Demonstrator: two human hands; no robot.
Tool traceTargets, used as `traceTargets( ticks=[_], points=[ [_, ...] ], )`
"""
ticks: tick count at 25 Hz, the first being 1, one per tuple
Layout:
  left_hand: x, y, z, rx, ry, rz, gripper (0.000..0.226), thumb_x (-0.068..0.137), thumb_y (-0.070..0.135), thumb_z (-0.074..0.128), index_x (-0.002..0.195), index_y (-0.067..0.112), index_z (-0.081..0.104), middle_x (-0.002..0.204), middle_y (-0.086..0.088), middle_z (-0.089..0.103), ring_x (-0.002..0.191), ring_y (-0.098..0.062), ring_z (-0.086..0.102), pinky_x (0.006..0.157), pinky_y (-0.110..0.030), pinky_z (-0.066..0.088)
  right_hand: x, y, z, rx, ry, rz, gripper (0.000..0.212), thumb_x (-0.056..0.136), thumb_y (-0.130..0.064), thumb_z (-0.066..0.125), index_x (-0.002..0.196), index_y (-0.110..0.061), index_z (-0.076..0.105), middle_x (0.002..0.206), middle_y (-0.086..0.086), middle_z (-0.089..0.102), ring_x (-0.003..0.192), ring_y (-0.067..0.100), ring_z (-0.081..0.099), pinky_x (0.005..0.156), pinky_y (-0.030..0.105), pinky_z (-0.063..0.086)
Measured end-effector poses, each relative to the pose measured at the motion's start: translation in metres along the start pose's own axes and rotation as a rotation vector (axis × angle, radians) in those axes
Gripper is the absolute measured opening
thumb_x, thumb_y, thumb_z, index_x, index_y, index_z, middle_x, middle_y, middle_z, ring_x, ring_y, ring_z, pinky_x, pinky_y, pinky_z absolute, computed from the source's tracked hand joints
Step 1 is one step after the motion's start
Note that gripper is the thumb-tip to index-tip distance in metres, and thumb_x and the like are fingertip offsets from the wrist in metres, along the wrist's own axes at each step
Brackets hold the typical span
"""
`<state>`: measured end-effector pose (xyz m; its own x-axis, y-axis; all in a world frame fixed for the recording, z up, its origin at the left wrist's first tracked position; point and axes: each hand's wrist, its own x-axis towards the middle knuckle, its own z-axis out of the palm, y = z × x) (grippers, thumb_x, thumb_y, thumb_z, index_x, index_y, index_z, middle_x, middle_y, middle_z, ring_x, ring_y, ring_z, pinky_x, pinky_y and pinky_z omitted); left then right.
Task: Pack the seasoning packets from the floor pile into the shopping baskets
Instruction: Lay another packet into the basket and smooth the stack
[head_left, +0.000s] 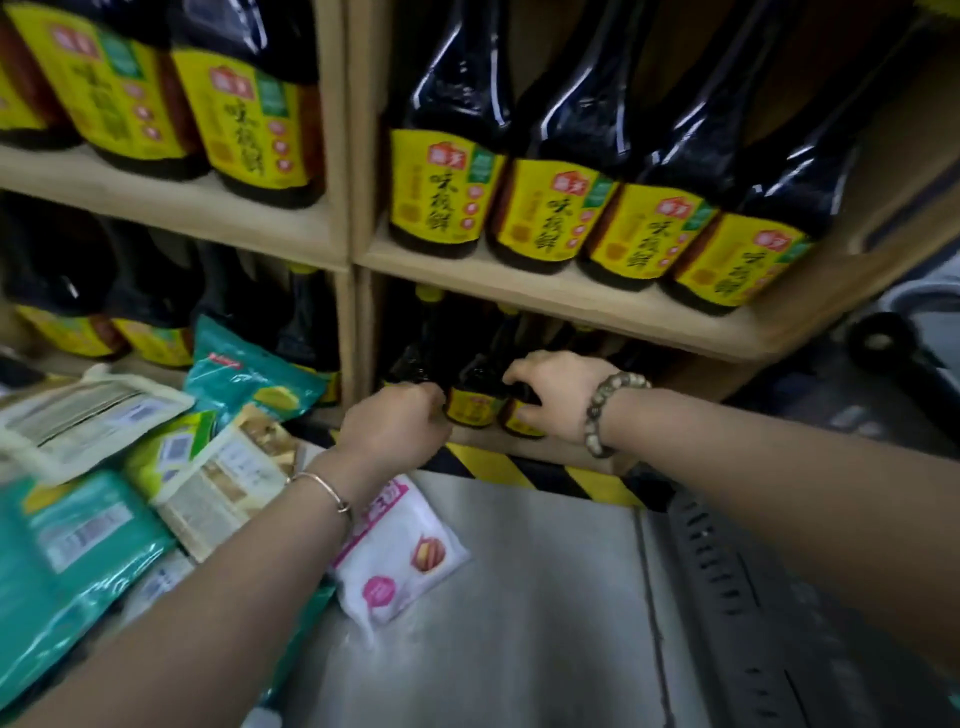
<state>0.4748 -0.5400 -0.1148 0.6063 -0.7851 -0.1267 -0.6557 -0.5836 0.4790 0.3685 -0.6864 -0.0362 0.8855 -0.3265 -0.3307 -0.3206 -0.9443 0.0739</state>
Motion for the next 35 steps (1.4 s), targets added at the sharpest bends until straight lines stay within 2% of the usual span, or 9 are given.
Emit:
traceTargets(
  ticks=[3,9,13,17,20,24,28,33,35],
  points=[
    [0.004,-0.027,0.009,0.019,-0.059,0.001,0.031,0.085,0.045,0.054,0.110,0.028,0.060,0.105,-0.005,0.068,0.102,-0.029,0.062,0.068,-0.031,0.043,0.029,-0.021,0.042,0.044,-0.041,0.005,0.040,0.087,-0.037,0.051,0.124,-0.022,0.051,0.128,0.007,0.051,0.118,0.027,0.051,0.090,0.034,0.046],
    [-0.029,-0.080,0.006,0.074,-0.129,-0.043,0.034,0.088,0.036,0.056,0.121,0.028,0.058,0.123,-0.001,0.061,0.113,-0.023,0.056,0.086,-0.033,0.047,0.068,-0.061,0.122,0.289,-0.224,0.078,0.038,0.085,-0.040,0.058,0.115,-0.017,0.054,0.112,0.008,0.058,0.101,0.026,0.056,0.074,0.025,0.040],
    [-0.056,-0.101,-0.015,0.039,0.030,-0.052,0.026,0.090,0.027,0.055,0.115,0.027,0.063,0.114,0.001,0.065,0.104,-0.021,0.059,0.075,-0.029,0.044,0.084,-0.091,0.159,0.538,-0.372,0.234,0.036,0.075,-0.048,0.068,0.085,-0.017,0.051,0.083,0.007,0.052,0.072,0.022,0.053,0.058,0.029,0.038],
    [-0.074,-0.109,-0.030,-0.120,0.025,-0.121,0.018,0.092,0.021,0.057,0.107,0.020,0.066,0.106,0.001,0.066,0.097,-0.018,0.062,0.078,-0.034,0.052,0.090,-0.113,0.183,0.997,-0.319,0.390,0.055,0.077,-0.045,0.071,0.118,-0.013,0.056,0.115,0.013,0.060,0.104,0.033,0.058,0.077,0.036,0.047],
    [-0.086,-0.107,-0.033,-0.520,0.090,-0.254,0.013,0.090,0.010,0.060,0.099,0.013,0.069,0.090,0.000,0.066,0.083,-0.015,0.062,0.073,-0.029,0.051,0.084,-0.112,0.179,1.202,-0.255,0.436,0.044,0.079,-0.033,0.073,0.110,-0.003,0.064,0.111,0.018,0.064,0.094,0.033,0.061,0.073,0.034,0.046],
    [-0.102,-0.116,-0.040,-0.855,0.239,-0.458,0.018,0.091,0.008,0.057,0.086,0.022,0.066,0.080,0.004,0.070,0.063,-0.004,0.065,0.062,-0.020,0.047,0.045,-0.096,0.168,1.334,0.139,0.422,0.020,0.083,-0.015,0.068,0.099,-0.003,0.068,0.093,0.009,0.066,0.090,0.025,0.062,0.071,0.027,0.040],
    [-0.121,-0.120,-0.031,-1.126,0.321,-0.614,0.008,0.092,0.012,0.057,0.093,0.017,0.064,0.084,-0.003,0.070,0.062,-0.008,0.066,0.060,-0.022,0.048,-0.003,-0.096,0.140,1.555,0.457,0.495,0.008,0.088,-0.016,0.062,0.096,-0.019,0.063,0.095,-0.002,0.067,0.095,0.023,0.064,0.081,0.037,0.051],
    [-0.135,-0.107,-0.016,-1.106,0.085,-0.517,0.038,0.085,0.034,0.063,0.120,0.022,0.057,0.116,-0.001,0.066,0.106,-0.015,0.063,0.086,-0.029,0.050,-0.020,-0.126,0.085,1.907,0.313,0.157,0.014,0.088,-0.007,0.059,0.092,-0.018,0.066,0.089,-0.004,0.073,0.082,0.016,0.070,0.066,0.029,0.057],
    [-0.133,-0.102,-0.019,-1.207,0.025,-0.495,0.048,0.073,0.037,0.067,0.117,0.018,0.060,0.110,-0.001,0.070,0.100,-0.017,0.067,0.079,-0.029,0.054,-0.014,-0.147,0.077,1.971,0.144,0.094,0.013,0.087,-0.004,0.059,0.091,-0.013,0.067,0.088,0.003,0.074,0.080,0.022,0.070,0.067,0.035,0.058]
  ],
)
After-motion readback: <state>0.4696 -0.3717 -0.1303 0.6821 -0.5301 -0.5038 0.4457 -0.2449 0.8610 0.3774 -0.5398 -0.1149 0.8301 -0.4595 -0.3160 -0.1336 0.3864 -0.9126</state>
